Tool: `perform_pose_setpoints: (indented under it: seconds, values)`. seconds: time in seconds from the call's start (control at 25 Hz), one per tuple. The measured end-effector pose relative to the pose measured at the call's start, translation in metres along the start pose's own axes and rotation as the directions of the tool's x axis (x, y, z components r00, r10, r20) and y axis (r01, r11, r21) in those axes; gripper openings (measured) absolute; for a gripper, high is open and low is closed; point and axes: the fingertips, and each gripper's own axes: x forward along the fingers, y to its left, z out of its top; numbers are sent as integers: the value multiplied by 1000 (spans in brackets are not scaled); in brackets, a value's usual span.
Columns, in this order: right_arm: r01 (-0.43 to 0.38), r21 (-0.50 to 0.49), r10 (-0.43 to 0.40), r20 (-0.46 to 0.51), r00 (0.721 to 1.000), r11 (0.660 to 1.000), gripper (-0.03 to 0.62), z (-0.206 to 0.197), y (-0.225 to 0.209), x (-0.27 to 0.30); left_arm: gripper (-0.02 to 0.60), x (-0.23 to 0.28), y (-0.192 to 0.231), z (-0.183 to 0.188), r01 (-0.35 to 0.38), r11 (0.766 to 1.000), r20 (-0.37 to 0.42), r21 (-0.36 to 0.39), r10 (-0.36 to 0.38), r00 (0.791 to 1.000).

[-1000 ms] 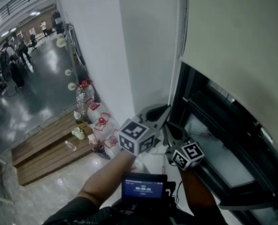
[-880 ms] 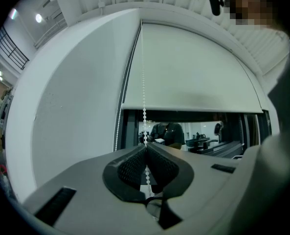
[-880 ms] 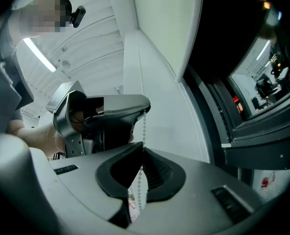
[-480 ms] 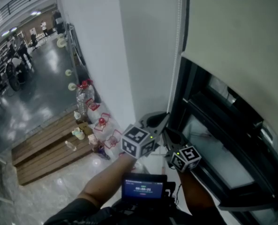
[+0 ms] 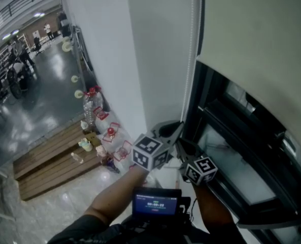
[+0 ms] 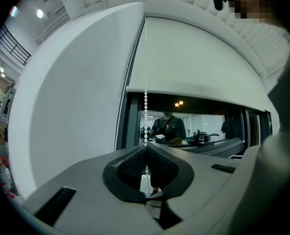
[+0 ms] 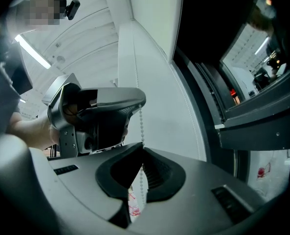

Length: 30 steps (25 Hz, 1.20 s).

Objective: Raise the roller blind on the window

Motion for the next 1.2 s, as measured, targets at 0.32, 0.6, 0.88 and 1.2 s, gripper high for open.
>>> perform_pose_setpoints:
  seconds: [0.32,0.6,0.88,1.2]
  values:
    - [77,-56,-80,-60,995,995,50,15,-16,-16,-3,-1,5,6,-17,1000,-2,-11,17,1000]
    - [80,-139,-70,78,995,987,103,124,-18,-24,-5,-2,7,5,-46,999,-6,13,46,999]
    - [-28,-216,76,221,972,976,103,232,21,-3,-4,-4,-1,5,-43,999,-12,16,43,999]
    - [-73,-229,130,245,961,971,11,257,39,26,-4,-6,-4,4,-26,1000,-6,13,26,1000]
